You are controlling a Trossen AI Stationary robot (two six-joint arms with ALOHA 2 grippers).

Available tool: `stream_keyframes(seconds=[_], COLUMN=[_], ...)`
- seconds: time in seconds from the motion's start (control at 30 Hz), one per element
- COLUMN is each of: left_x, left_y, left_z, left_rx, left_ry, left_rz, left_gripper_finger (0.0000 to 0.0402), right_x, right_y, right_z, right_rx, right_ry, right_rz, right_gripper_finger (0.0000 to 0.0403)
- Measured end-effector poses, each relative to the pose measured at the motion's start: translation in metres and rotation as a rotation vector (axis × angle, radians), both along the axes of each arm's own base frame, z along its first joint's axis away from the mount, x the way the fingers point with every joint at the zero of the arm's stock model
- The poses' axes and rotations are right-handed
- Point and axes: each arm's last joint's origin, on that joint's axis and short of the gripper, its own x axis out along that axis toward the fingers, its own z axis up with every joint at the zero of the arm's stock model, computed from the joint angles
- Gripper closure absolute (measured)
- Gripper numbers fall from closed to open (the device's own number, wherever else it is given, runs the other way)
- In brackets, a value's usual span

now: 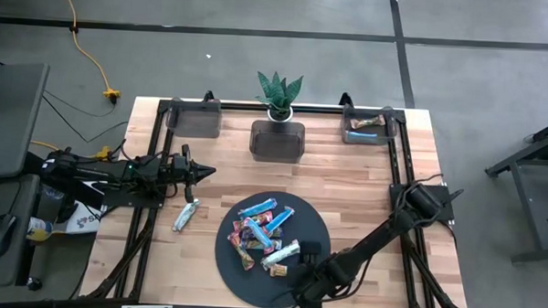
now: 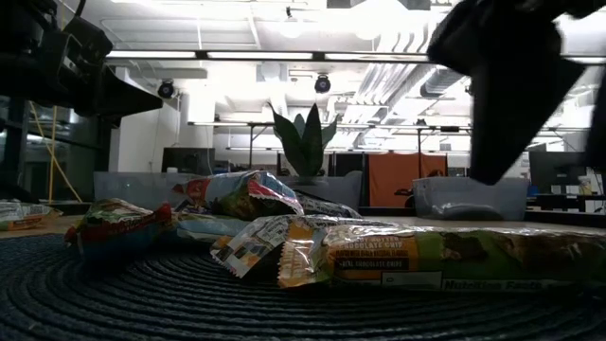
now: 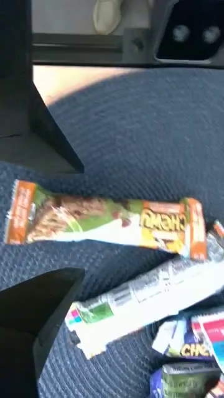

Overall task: Pick and place Granola Bars by type
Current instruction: Put the yellow granola bar into the right black bin

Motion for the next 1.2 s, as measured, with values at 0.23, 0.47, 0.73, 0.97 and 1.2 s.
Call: stream_keyframes(seconds=[0.23,0.47,0.73,0.97,1.2], left_x=[0.0,0.0,0.0,0.0,0.0], left_y=[0.0,0.0,0.0,0.0,0.0], left_z=[0.0,0.0,0.0,0.0,0.0], left_rx=[0.0,0.0,0.0,0.0,0.0], left_ry=[0.0,0.0,0.0,0.0,0.0], left_rz=[0.0,0.0,0.0,0.0,0.0], left_gripper_finger=[0.04,0.04,0.04,0.04,0.04], right_x=[0.014,0.018,0.011,0.009,0.007], right_y=[-0.007,-0.01,-0.014,-0.017,-0.018], right_z=[-0.002,-0.007,-0.026,-0.038,-0.044], right_rx=[0.038,0.052,0.061,0.074,0.086], right_ry=[-0.047,-0.059,-0.05,-0.064,-0.07], right_rz=[-0.033,-0.043,-0.069,-0.073,-0.086], right_gripper_finger=[0.016,0.016,0.016,0.016,0.016])
